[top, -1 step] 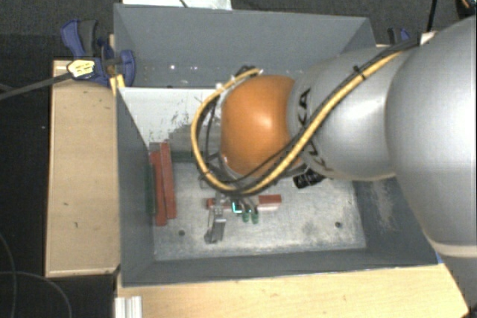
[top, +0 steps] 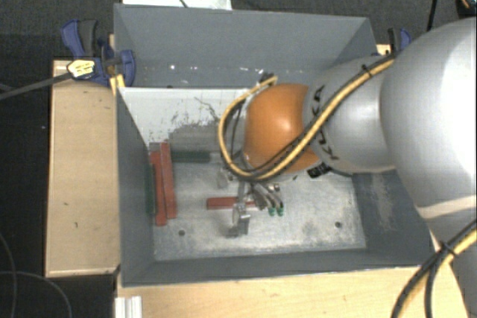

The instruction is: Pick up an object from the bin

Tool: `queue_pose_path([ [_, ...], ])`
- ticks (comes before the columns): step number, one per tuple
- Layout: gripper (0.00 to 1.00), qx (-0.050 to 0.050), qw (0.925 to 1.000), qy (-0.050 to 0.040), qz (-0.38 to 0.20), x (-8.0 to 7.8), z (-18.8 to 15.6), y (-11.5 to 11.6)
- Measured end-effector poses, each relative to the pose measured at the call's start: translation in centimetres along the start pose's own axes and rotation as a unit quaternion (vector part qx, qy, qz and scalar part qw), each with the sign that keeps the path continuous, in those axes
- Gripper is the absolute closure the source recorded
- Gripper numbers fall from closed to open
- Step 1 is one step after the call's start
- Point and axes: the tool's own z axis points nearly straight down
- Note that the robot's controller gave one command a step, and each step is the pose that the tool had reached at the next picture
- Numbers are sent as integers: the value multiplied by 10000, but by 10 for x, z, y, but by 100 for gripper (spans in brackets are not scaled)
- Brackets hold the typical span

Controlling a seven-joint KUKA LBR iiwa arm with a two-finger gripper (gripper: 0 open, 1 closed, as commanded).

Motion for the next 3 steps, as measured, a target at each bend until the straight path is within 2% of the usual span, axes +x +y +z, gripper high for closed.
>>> queue_pose_path([
  [1, 100, -16, 10000, -14, 6, 0, -3, 4],
  [2, 100, -22, 9999, -75, 73, 6, -178, 28],
  [3, 100, -19, 9999, -32, 99, 7, -174, 27],
])
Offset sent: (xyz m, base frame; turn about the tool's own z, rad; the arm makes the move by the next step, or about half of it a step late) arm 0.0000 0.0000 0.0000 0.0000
